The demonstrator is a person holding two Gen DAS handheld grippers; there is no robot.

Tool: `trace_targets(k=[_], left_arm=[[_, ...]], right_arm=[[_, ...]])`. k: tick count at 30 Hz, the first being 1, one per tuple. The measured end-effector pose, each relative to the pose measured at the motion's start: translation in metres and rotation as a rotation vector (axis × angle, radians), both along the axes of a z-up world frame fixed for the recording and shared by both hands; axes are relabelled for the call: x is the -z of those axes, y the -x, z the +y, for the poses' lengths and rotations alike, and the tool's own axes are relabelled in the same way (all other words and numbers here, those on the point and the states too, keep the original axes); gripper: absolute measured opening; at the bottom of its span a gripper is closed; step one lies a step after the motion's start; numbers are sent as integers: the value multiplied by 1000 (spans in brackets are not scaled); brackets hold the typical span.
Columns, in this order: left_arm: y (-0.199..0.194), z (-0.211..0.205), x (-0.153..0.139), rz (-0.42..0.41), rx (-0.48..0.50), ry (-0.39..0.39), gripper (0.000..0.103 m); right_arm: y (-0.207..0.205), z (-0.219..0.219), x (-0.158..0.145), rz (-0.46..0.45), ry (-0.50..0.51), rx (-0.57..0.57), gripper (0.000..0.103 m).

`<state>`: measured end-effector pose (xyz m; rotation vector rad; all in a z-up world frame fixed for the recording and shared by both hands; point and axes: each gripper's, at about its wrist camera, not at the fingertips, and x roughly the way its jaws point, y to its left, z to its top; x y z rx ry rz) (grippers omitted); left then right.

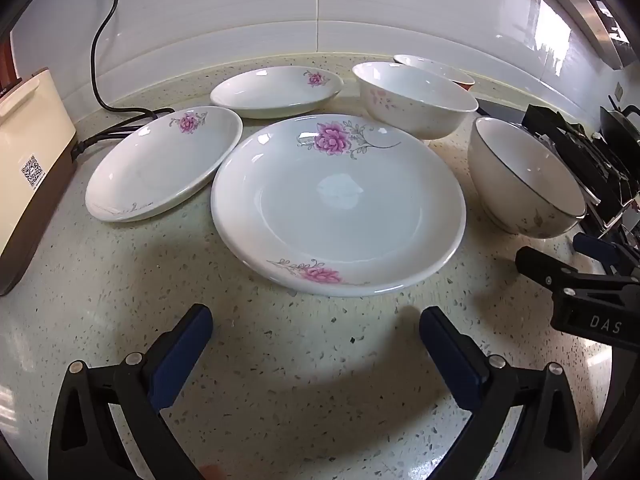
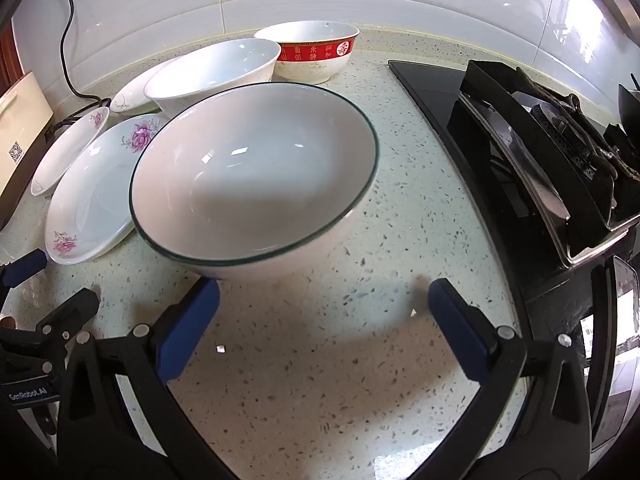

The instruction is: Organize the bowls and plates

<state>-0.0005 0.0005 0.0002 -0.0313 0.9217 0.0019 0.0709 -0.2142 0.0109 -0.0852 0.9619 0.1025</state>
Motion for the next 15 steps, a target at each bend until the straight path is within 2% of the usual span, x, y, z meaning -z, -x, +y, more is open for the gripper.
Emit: trace_targets(k=[10,15], left_arm=[[17,-5,-3,2,-15,-4,103],[6,1,-1,14,-1,-10,103]], right_arm=[[0,0,0,0,0,0,103],[0,0,0,0,0,0,103]])
